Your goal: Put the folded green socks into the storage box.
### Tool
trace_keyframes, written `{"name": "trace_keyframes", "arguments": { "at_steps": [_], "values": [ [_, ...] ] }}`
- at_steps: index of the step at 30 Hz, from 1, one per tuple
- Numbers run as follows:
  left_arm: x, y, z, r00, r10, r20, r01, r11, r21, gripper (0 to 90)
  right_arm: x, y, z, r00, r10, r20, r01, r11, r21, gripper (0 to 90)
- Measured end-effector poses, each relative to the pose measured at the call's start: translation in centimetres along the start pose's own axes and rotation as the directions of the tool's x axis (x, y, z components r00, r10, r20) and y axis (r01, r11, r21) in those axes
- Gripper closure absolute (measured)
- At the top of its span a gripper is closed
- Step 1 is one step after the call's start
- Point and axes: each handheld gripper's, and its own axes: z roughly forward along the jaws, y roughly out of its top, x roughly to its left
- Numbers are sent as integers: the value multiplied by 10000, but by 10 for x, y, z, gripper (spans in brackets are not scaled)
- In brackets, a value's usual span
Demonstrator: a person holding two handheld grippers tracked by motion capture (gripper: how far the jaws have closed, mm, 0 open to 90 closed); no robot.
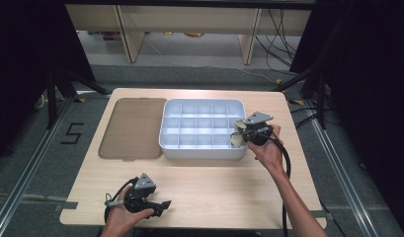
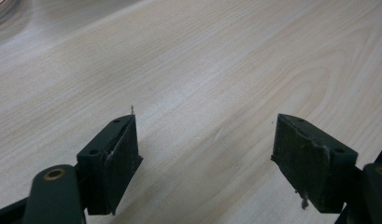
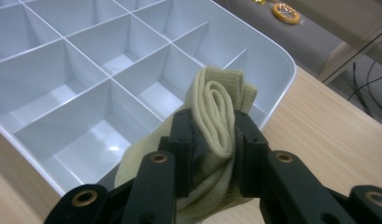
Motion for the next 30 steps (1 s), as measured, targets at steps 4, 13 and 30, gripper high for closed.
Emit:
{"name": "trace_keyframes", "arguments": {
  "at_steps": [4,13,30],
  "values": [
    [-1,0,0,10000,34,-9,-34,10000,71,220,0,2,-1,9998,-97,183,97,9999,32,728],
    [-1,0,0,10000,43,-8,-43,9999,115,219,9,-3,7,9991,-410,73,406,9982,435,727],
    [0,-1,0,10000,46,-30,-46,9999,150,219,18,-15,24,9938,-54,-1110,250,9840,1765,709]
  ]
}}
